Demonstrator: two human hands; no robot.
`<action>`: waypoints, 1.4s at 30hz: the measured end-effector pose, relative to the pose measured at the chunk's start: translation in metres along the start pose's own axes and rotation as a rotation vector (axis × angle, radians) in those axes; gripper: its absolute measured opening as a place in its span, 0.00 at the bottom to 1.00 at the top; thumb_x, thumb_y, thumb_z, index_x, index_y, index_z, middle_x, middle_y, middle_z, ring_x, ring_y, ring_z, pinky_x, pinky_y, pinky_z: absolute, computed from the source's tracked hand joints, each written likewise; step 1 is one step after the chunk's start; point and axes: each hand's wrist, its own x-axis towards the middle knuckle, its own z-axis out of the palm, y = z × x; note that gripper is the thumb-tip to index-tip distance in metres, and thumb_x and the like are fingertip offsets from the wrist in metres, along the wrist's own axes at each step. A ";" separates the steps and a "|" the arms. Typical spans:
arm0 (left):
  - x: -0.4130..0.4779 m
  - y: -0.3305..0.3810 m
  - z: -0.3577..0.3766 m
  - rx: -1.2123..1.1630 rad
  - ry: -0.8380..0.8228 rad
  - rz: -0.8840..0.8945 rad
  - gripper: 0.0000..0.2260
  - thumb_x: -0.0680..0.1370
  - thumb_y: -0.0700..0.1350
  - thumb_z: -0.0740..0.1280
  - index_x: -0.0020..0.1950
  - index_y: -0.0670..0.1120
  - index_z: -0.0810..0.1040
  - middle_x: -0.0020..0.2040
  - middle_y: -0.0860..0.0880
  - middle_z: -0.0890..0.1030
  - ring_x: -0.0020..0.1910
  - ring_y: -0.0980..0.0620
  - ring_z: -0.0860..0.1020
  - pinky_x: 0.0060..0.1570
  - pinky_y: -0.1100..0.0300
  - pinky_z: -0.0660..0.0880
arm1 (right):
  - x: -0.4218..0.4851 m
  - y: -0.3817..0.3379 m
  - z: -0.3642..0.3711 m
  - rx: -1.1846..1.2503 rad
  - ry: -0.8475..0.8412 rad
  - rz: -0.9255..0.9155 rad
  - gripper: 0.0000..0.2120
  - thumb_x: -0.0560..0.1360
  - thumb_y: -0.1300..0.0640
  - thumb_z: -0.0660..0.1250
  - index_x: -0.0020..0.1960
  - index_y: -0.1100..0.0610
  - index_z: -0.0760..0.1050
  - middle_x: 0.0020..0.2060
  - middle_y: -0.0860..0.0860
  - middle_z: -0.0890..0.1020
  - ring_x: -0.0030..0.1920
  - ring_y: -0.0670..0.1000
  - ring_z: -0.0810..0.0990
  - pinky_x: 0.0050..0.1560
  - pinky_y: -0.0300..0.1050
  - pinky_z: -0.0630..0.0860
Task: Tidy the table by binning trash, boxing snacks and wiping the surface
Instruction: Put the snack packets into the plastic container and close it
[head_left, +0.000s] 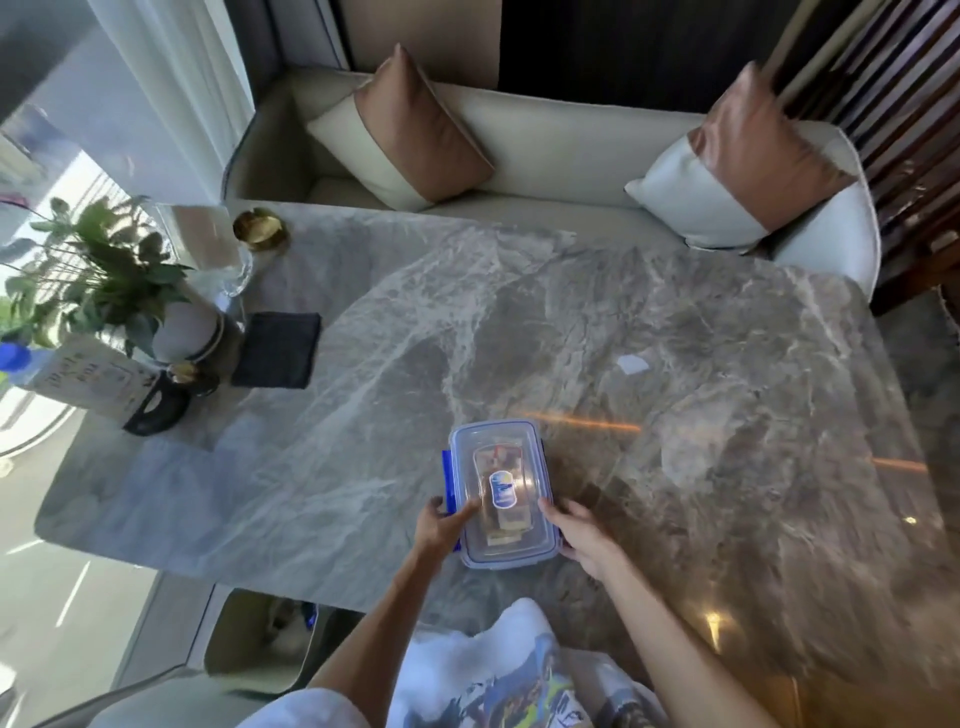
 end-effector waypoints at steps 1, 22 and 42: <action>-0.001 0.002 0.000 0.028 0.014 0.032 0.13 0.73 0.44 0.75 0.51 0.42 0.75 0.51 0.38 0.82 0.43 0.47 0.81 0.43 0.51 0.82 | 0.000 0.000 0.003 -0.012 0.003 -0.025 0.28 0.76 0.49 0.68 0.72 0.58 0.66 0.54 0.51 0.82 0.48 0.47 0.80 0.46 0.40 0.75; -0.018 0.008 0.014 0.561 0.140 0.226 0.16 0.79 0.50 0.65 0.59 0.39 0.76 0.61 0.37 0.72 0.58 0.37 0.76 0.61 0.48 0.74 | -0.003 0.006 0.012 -0.228 0.188 -0.265 0.20 0.78 0.51 0.66 0.65 0.63 0.74 0.60 0.60 0.80 0.59 0.59 0.79 0.64 0.54 0.74; -0.067 -0.031 0.025 0.000 -0.364 -0.380 0.22 0.71 0.55 0.75 0.53 0.40 0.75 0.51 0.35 0.79 0.44 0.44 0.82 0.55 0.48 0.80 | 0.002 -0.036 -0.017 -0.897 0.356 -0.633 0.23 0.80 0.52 0.61 0.74 0.50 0.65 0.71 0.52 0.70 0.70 0.56 0.67 0.72 0.49 0.62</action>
